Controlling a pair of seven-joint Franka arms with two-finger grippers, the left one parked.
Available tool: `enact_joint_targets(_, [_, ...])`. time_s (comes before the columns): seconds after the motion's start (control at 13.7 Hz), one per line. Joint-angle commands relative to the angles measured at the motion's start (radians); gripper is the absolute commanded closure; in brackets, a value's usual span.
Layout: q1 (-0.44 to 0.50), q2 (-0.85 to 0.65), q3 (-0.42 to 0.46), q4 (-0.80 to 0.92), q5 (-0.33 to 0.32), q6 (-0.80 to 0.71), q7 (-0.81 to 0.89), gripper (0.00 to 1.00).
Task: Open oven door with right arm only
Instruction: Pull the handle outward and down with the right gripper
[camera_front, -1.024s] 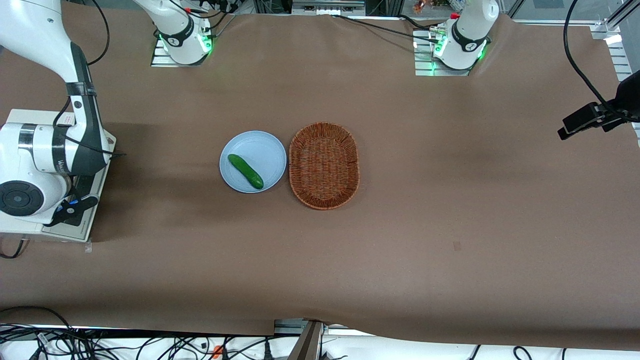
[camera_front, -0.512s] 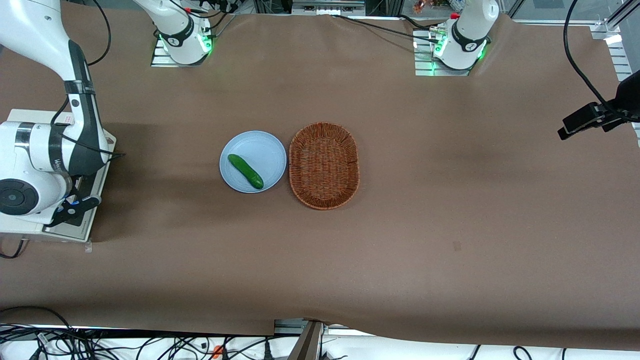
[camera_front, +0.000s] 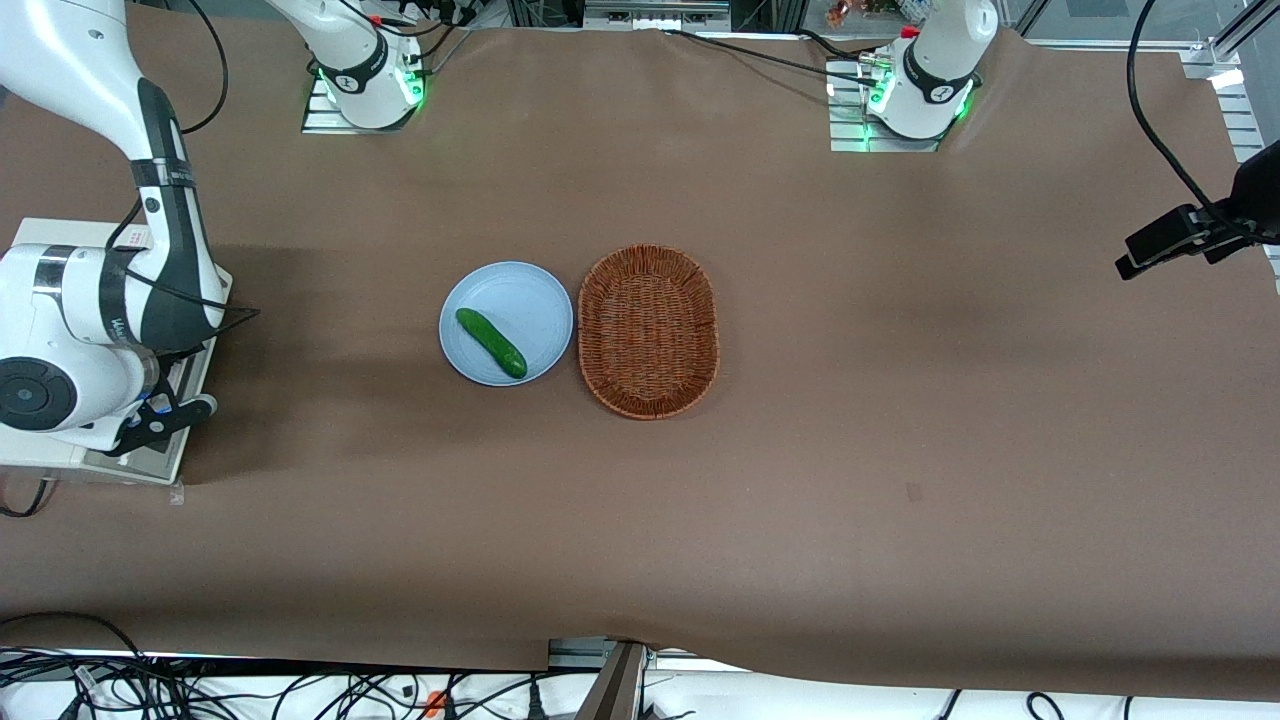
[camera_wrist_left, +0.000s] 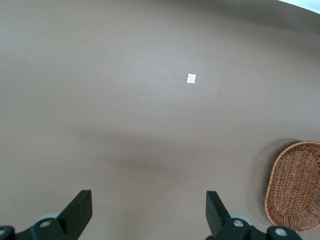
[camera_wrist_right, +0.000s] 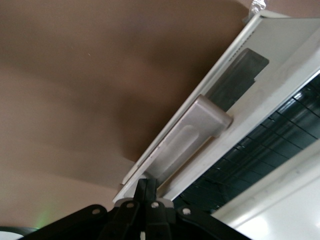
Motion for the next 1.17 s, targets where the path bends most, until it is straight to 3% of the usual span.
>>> enact_joint_targets(0.0, [-0.017,0.049,0.0,-0.016,0.031,0.099,0.02,1.0])
enact_joint_targets(1.1, [-0.031,0.17,0.0,-0.016,0.228,0.165,0.043,1.0])
